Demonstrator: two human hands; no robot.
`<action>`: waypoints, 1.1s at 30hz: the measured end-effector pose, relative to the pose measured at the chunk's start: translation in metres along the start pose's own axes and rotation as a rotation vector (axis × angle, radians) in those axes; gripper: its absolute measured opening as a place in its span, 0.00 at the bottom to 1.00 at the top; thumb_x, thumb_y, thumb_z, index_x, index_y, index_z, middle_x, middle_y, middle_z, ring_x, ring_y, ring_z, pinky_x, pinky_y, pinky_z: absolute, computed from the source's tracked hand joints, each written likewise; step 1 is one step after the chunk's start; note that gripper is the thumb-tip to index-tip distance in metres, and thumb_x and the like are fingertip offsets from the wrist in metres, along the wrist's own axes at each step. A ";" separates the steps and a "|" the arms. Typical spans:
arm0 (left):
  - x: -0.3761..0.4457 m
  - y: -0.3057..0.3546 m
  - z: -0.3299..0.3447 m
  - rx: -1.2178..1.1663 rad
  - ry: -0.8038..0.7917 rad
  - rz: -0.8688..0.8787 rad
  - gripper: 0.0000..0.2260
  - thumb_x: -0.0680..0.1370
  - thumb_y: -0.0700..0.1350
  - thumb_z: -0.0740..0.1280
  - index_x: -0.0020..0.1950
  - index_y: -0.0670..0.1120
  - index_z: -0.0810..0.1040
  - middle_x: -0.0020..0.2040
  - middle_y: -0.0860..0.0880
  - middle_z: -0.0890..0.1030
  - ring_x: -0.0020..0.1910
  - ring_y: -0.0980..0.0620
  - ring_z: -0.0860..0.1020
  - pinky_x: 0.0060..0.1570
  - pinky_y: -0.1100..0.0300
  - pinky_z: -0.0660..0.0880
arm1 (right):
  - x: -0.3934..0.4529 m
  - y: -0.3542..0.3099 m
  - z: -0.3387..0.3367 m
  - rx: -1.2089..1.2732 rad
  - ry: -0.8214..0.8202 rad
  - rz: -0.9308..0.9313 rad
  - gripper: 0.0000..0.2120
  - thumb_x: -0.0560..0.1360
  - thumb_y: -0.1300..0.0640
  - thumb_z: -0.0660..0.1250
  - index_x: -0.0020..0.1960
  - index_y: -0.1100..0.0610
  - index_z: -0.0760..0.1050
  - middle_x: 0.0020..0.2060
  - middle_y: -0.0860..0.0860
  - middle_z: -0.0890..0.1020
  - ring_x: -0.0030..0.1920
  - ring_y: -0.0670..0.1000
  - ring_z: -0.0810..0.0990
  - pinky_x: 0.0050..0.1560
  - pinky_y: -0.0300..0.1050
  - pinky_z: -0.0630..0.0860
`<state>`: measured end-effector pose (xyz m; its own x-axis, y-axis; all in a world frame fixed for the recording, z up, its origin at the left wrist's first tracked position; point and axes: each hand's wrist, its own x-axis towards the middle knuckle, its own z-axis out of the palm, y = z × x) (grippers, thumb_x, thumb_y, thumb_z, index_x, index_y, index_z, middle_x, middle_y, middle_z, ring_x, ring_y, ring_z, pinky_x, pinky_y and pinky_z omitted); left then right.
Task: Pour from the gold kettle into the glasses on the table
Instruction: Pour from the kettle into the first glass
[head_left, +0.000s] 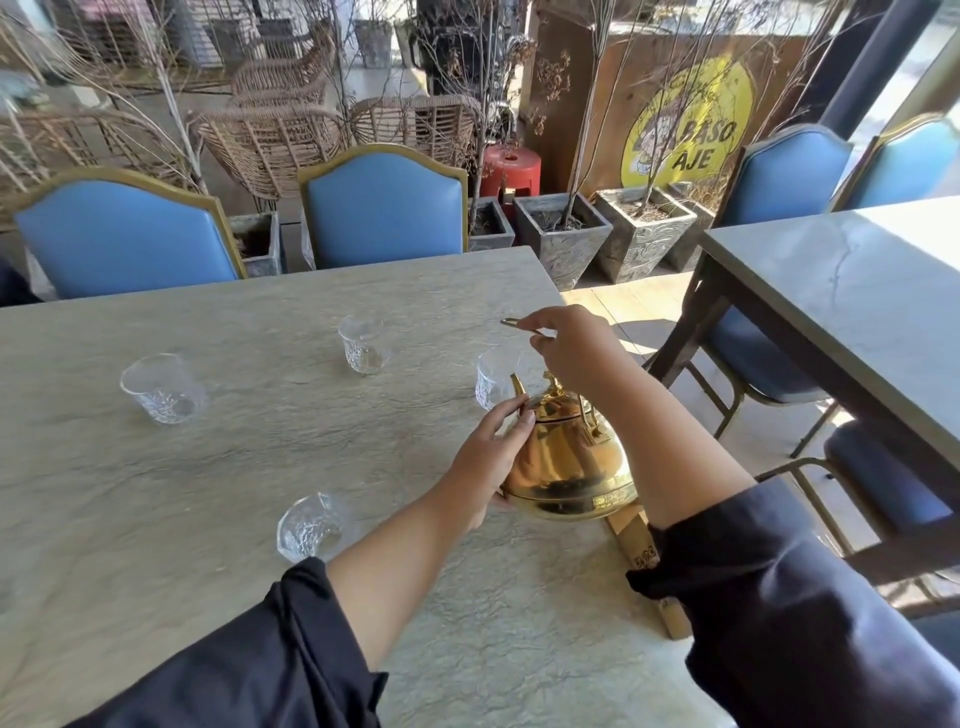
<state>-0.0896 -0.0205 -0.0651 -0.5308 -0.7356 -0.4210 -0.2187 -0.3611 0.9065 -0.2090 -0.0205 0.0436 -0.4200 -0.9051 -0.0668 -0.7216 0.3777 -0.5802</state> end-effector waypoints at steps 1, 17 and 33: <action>0.000 0.000 0.000 -0.003 0.000 0.002 0.09 0.79 0.58 0.64 0.59 0.67 0.75 0.57 0.53 0.81 0.56 0.49 0.81 0.57 0.45 0.79 | 0.000 0.000 0.000 -0.002 -0.002 -0.003 0.15 0.80 0.62 0.60 0.63 0.54 0.76 0.56 0.57 0.82 0.37 0.52 0.73 0.29 0.37 0.67; 0.001 -0.001 0.000 -0.056 0.008 0.015 0.11 0.80 0.56 0.64 0.62 0.63 0.76 0.50 0.53 0.83 0.52 0.49 0.83 0.54 0.46 0.81 | -0.001 -0.004 -0.002 -0.001 -0.034 -0.007 0.16 0.80 0.62 0.59 0.66 0.55 0.75 0.51 0.58 0.81 0.38 0.53 0.74 0.29 0.37 0.67; -0.001 0.002 0.003 -0.077 0.019 -0.007 0.10 0.80 0.56 0.65 0.60 0.64 0.77 0.52 0.53 0.83 0.52 0.50 0.83 0.54 0.43 0.81 | -0.002 -0.010 -0.009 -0.066 -0.073 -0.008 0.16 0.80 0.61 0.58 0.65 0.54 0.75 0.61 0.56 0.79 0.54 0.58 0.81 0.42 0.42 0.71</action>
<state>-0.0923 -0.0187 -0.0633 -0.5136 -0.7436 -0.4281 -0.1583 -0.4083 0.8990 -0.2064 -0.0209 0.0568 -0.3742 -0.9192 -0.1229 -0.7608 0.3800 -0.5261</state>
